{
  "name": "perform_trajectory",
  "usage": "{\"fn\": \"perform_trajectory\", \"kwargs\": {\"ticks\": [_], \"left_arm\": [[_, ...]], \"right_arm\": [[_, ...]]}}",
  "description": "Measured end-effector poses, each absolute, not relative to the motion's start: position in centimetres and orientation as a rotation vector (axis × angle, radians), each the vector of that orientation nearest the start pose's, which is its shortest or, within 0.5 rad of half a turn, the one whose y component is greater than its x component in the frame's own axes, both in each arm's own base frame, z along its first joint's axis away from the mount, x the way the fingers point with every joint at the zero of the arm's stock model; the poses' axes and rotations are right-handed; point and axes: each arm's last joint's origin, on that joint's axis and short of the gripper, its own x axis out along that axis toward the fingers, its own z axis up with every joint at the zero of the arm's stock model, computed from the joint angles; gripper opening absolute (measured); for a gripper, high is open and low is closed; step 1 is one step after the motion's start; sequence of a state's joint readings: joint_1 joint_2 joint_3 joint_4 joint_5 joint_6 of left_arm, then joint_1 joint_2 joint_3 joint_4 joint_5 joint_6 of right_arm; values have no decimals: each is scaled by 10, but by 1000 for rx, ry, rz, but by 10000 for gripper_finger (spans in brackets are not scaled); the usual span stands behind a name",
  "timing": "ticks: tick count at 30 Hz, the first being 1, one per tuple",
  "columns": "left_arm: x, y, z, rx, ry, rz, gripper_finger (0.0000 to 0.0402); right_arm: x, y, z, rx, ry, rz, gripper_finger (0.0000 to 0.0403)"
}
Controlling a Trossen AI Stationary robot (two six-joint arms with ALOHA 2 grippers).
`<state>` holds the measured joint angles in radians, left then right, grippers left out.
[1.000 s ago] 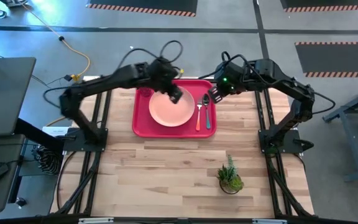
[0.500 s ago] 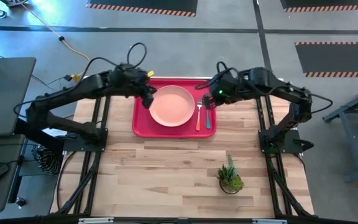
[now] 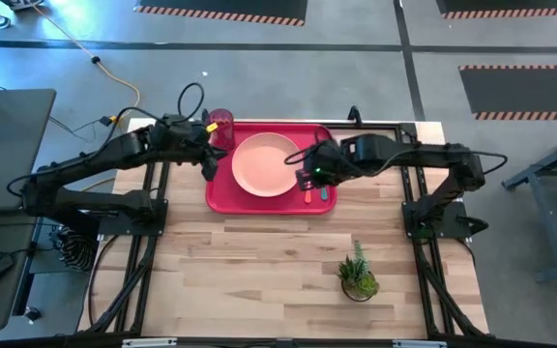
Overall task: Pick and place plate/cup/fork/spoon on tray
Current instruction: Put the orange fork on the red tray to the right of the pink plate
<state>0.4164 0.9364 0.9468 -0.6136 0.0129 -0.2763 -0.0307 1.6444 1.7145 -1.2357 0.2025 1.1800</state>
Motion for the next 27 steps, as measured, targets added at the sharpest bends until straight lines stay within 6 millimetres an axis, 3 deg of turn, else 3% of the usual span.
{"fn": "perform_trajectory", "kwargs": {"ticks": [17,27], "left_arm": [[168,74,317,-381,551,465,35],[168,74,317,-381,551,465,35]], "right_arm": [[333,-35,260,1071,798,-884,67],[332,-57,221,1138,663,-864,67]]}}
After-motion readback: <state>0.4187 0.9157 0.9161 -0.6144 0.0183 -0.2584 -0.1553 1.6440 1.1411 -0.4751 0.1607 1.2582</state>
